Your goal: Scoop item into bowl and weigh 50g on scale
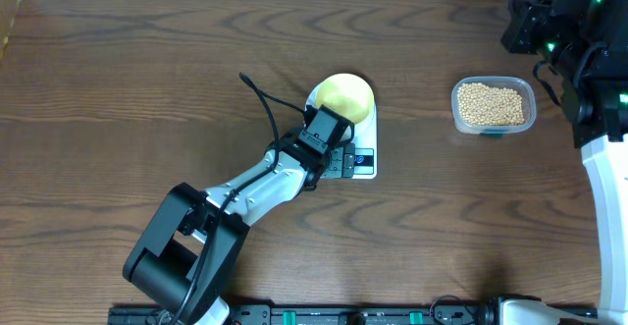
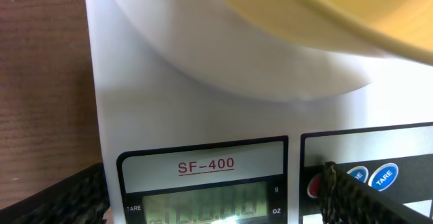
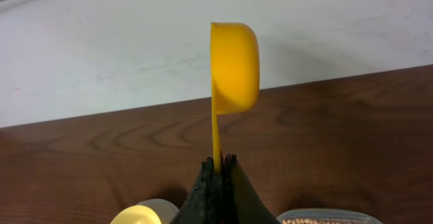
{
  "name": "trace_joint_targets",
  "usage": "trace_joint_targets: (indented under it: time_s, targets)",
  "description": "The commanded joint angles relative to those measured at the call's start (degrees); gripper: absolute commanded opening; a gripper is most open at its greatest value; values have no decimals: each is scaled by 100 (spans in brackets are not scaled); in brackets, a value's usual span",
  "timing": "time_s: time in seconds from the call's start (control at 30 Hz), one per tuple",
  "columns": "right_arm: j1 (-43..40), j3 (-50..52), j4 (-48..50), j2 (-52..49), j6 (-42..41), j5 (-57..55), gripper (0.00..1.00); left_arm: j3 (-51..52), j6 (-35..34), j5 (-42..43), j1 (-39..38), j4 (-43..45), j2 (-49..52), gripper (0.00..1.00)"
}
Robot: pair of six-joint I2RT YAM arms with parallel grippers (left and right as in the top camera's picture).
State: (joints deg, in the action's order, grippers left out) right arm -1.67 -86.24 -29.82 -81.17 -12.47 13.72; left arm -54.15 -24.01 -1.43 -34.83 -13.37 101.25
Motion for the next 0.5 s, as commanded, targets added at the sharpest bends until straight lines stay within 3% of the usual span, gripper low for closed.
trace_joint_targets:
  time_s: [0.0, 0.47]
  targets:
    - [22, -107, -9, -28, 98, 37, 1, -9, 15, -122, -13, -107, 260, 98]
    - [22, -107, -85, -28, 98, 37, 1, -9, 15, -376, -7, -343, 610, 98]
